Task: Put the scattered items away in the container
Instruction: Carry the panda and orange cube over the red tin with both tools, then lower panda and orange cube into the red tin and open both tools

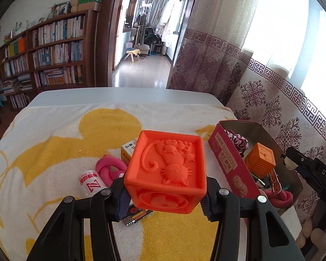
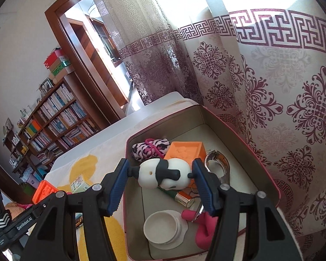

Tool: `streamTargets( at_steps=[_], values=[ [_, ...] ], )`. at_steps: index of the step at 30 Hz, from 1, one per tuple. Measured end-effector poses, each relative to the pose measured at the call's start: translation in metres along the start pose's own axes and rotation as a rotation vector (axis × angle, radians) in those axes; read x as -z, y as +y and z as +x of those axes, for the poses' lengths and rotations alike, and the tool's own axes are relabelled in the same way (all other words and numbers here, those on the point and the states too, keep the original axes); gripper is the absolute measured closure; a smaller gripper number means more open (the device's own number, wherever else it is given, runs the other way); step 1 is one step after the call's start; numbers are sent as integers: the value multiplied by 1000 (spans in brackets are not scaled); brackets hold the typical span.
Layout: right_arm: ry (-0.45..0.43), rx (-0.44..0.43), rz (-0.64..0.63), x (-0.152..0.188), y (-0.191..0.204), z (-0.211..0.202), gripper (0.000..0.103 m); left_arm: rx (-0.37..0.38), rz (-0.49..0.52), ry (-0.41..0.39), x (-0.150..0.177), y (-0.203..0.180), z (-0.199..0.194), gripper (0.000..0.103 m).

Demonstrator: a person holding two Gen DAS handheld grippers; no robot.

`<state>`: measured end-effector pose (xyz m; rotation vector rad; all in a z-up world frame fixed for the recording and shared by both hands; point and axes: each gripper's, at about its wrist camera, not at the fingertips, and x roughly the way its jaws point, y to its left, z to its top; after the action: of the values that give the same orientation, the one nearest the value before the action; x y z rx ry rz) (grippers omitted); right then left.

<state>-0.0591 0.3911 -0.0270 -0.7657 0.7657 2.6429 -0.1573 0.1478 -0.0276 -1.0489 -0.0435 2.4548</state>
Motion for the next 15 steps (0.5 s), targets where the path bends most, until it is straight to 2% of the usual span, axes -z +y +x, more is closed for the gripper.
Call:
streamTargets(
  at_steps=[10,15],
  values=[
    [-53,32,84,-11,-22,-13,39,158,70,35,-12,-81,19,49],
    [-66,40,102,-13,-27,-17,39,213,98,53,-13,-114,32,49]
  ],
)
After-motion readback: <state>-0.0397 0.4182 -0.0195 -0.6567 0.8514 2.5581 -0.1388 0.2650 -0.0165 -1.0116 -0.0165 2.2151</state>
